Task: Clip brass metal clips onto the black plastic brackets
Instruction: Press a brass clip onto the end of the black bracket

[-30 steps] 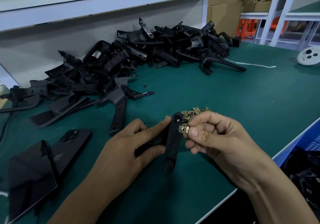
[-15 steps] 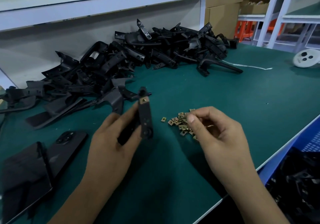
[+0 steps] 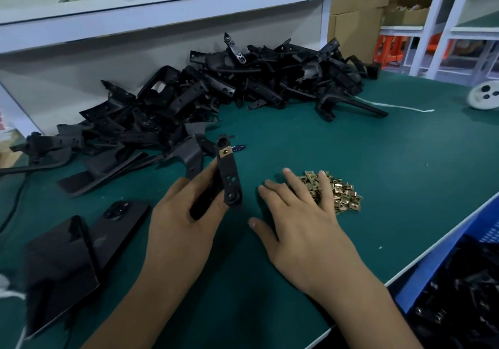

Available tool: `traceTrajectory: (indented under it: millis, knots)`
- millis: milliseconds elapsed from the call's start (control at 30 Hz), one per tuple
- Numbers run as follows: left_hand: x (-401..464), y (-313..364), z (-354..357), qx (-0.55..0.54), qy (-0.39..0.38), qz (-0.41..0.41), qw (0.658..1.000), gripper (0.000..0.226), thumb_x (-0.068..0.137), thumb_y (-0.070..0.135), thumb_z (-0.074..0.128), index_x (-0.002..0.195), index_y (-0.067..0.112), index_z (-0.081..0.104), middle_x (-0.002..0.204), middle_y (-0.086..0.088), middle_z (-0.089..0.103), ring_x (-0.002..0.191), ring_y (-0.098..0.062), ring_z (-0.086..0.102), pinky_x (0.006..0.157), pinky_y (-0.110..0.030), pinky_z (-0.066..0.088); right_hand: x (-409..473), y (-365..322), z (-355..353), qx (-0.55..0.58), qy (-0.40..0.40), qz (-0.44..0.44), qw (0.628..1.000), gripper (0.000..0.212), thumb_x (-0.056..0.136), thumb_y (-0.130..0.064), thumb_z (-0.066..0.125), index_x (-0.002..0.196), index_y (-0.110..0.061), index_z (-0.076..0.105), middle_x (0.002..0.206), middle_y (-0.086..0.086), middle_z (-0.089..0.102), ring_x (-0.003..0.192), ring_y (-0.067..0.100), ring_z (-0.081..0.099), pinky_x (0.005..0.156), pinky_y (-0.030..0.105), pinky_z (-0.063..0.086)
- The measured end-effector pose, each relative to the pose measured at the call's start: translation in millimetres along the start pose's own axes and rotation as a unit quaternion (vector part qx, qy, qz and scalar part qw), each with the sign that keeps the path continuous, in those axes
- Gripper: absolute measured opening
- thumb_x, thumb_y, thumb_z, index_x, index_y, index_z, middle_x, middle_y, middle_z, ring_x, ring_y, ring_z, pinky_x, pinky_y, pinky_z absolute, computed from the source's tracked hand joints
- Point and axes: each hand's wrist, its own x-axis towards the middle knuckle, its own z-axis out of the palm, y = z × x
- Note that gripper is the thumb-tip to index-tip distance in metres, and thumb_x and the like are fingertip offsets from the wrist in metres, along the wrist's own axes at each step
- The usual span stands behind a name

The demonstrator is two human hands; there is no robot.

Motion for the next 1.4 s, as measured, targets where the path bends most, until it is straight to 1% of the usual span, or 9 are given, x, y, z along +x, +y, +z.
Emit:
traceTrajectory:
  millis: [133,267,467,733,800,933,967,1200,1400]
  knots:
    - [0.7,-0.6,-2.4,-0.004,0.007,-0.008,1.0,0.049,0.09,0.052,0.066,0.138,0.042,0.063,0.09,0.016,0.058,0.084,-0.004,0.06,0.067,-0.005,0.04,-5.5,-1.0,-4.5,0.034,0.045,-0.016,0.998,0.025,0.102,-0.039,0.05,0.118,-0.032,0.067,0.121,-0.019,0.063,0.146,0.012,0.038,0.124,0.055,-0.011]
    - [1.3,1.1,-3.6,0.014,-0.002,-0.005,1.0,0.063,0.081,0.067,0.054,0.139,0.043,0.062,0.09,0.017,0.057,0.083,-0.005,0.06,0.065,-0.006,0.041,-10.7,5.5,-2.9,0.079,0.108,-0.052,0.99,0.014,0.087,-0.015,0.076,0.088,-0.03,0.074,0.087,-0.015,0.066,0.099,0.015,0.062,0.116,0.042,0.026]
    - [1.1,-0.9,-7.4,0.137,-0.06,0.054,0.987,0.057,0.092,0.073,0.049,0.145,0.054,0.05,0.093,0.011,0.053,0.081,-0.009,0.059,0.068,-0.036,0.055,-18.0,17.5,-4.6,0.171,0.09,-0.035,0.98,0.018,0.087,-0.018,0.079,0.102,-0.027,0.075,0.093,-0.012,0.062,0.095,0.014,0.052,0.084,0.024,0.043]
    - [3.5,-3.6,-12.8,0.16,-0.068,0.051,0.983,0.063,0.084,0.071,0.045,0.143,0.052,0.053,0.087,0.013,0.051,0.078,-0.007,0.057,0.064,-0.035,0.053,-23.2,23.0,-11.2,0.236,0.094,0.007,0.967,0.016,0.092,-0.014,0.073,0.091,-0.027,0.063,0.087,-0.014,0.063,0.086,0.007,0.058,0.074,0.023,0.046]
    - [3.4,-2.8,-12.8,0.16,-0.073,0.052,0.983,0.062,0.085,0.072,0.045,0.143,0.053,0.053,0.089,0.013,0.052,0.079,-0.008,0.058,0.064,-0.033,0.053,-22.8,23.9,-12.3,0.36,0.116,0.051,0.925,0.019,0.092,-0.012,0.073,0.088,-0.027,0.063,0.083,-0.01,0.071,0.082,0.01,0.067,0.074,0.02,0.05]
    - [2.0,1.6,-9.2,0.152,-0.073,0.07,0.983,0.061,0.087,0.071,0.055,0.144,0.048,0.056,0.088,0.01,0.051,0.077,-0.012,0.058,0.064,-0.038,0.054,-20.5,20.7,-14.8,0.694,0.108,0.124,0.701,0.013,0.092,0.006,0.068,0.101,-0.003,0.07,0.086,0.016,0.078,0.082,0.03,0.078,0.072,0.033,0.063]
    - [1.0,3.0,-8.0,0.142,-0.073,0.068,0.985,0.061,0.087,0.073,0.056,0.143,0.048,0.056,0.088,0.009,0.052,0.078,-0.012,0.058,0.066,-0.039,0.054,-20.3,20.4,-14.9,0.722,0.099,0.131,0.672,0.014,0.091,0.006,0.067,0.103,0.0,0.072,0.087,0.019,0.078,0.083,0.032,0.078,0.072,0.033,0.063]
    - [-1.6,9.4,-2.1,0.152,-0.064,0.083,0.983,0.06,0.088,0.069,0.048,0.145,0.05,0.053,0.09,0.009,0.05,0.079,-0.013,0.058,0.068,-0.04,0.054,-19.4,22.4,-19.1,0.765,0.021,0.138,0.629,0.012,0.099,-0.006,0.06,0.105,0.004,0.063,0.096,0.026,0.076,0.092,0.039,0.077,0.078,0.042,0.064]
    - [-1.7,8.1,0.2,0.155,-0.065,0.098,0.981,0.055,0.093,0.062,0.06,0.146,0.047,0.054,0.088,0.009,0.049,0.076,-0.013,0.056,0.066,-0.041,0.053,-19.8,14.5,-20.0,0.756,-0.046,0.106,0.645,0.018,0.102,-0.008,0.055,0.106,0.009,0.057,0.099,0.035,0.072,0.093,0.052,0.072,0.076,0.049,0.064]
